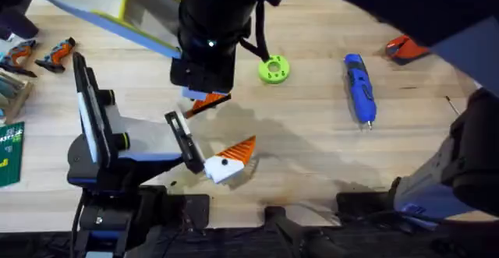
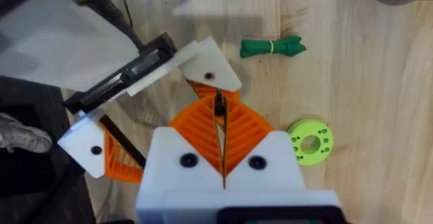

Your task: Pick up the gripper from the table and insert it into the empty holder that is missing its gripper. Then pick up a screw, insert it into the mounting hole, and use the screwdriver to tighten it. Finally, clean up the table by picking up the vegetable and placing it into the bucket.

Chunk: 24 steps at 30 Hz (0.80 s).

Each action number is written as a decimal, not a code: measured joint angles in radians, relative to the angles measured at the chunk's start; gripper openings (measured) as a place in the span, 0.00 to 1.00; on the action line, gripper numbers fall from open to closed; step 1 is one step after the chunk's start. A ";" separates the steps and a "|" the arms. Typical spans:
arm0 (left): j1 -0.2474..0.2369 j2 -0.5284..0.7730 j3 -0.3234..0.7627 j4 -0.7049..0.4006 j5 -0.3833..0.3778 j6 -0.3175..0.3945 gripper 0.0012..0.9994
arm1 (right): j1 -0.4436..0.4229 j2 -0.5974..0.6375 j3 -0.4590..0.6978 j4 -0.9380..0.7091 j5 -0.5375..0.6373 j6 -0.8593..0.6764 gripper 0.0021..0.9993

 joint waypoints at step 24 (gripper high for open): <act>0.000 0.000 0.000 0.000 0.000 0.000 0.99 | 0.015 0.019 0.002 0.010 0.000 -0.003 0.00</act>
